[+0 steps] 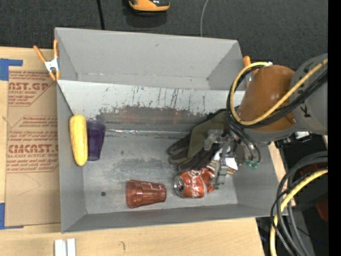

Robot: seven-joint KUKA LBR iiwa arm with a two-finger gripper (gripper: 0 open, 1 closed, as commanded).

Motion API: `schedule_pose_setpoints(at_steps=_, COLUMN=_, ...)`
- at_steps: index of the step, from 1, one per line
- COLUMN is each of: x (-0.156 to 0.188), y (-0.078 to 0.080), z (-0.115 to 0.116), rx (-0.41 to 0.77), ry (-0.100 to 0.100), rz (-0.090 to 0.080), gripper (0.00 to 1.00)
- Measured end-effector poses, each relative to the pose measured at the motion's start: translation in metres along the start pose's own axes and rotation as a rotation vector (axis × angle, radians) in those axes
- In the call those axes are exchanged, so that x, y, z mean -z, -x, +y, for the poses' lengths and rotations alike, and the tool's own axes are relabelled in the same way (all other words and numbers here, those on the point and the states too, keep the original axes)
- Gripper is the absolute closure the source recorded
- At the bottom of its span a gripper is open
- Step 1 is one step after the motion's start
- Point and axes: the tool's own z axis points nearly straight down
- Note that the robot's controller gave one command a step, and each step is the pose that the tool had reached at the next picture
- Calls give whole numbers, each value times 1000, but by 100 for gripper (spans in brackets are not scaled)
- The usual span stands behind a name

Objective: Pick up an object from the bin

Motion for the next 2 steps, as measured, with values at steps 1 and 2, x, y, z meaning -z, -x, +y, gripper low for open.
schedule_pose_setpoints(at_steps=1, x=-31, y=-3, z=2, rx=-63, ry=0, rz=-7, gripper=0)
schedule_pose_setpoints(at_steps=2, x=-77, y=-2, z=12, rx=-52, ry=-2, rz=-5, gripper=100)
